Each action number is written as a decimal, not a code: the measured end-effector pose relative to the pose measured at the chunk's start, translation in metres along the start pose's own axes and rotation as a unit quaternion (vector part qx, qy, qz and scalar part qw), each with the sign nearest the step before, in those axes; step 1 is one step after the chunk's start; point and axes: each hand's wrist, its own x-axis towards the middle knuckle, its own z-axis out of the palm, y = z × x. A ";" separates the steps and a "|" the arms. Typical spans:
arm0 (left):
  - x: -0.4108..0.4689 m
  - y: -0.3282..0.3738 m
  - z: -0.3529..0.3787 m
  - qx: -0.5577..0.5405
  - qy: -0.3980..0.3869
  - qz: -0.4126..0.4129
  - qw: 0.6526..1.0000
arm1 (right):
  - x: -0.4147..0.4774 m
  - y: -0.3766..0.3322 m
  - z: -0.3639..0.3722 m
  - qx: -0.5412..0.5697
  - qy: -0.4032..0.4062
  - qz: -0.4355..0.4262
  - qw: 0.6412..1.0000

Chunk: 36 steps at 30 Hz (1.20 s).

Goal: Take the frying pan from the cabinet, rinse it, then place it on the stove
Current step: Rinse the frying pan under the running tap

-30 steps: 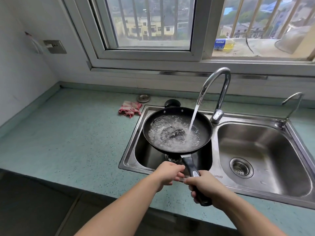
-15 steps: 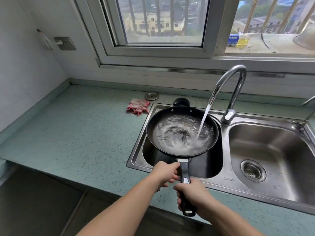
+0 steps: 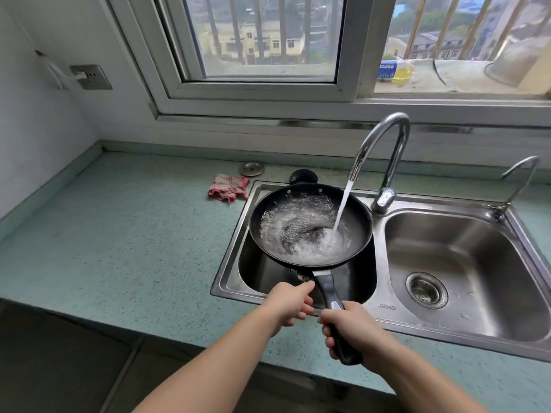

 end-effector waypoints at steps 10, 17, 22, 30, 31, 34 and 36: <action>0.001 -0.023 -0.037 -0.066 0.035 -0.029 0.997 | 0.014 0.000 0.070 0.092 -0.062 0.043 0.993; 0.002 -0.016 -0.044 -0.119 0.028 -0.031 0.992 | -0.004 -0.034 0.052 0.096 -0.105 0.035 0.989; 0.002 -0.002 -0.024 -0.074 -0.011 -0.016 0.997 | -0.003 -0.020 0.011 0.048 -0.008 0.030 0.998; -0.002 -0.009 -0.020 -0.063 -0.026 -0.009 0.998 | 0.010 0.005 0.021 0.008 0.018 0.026 0.999; -0.002 -0.012 -0.023 -0.066 -0.022 -0.011 0.998 | 0.012 0.006 0.029 0.012 0.015 0.026 0.999; -0.002 -0.019 -0.037 -0.077 -0.010 -0.015 0.997 | 0.016 0.003 0.050 0.037 -0.002 0.032 0.999; -0.001 -0.024 -0.044 -0.087 -0.001 -0.017 0.996 | 0.019 -0.003 0.062 0.055 -0.026 0.036 0.997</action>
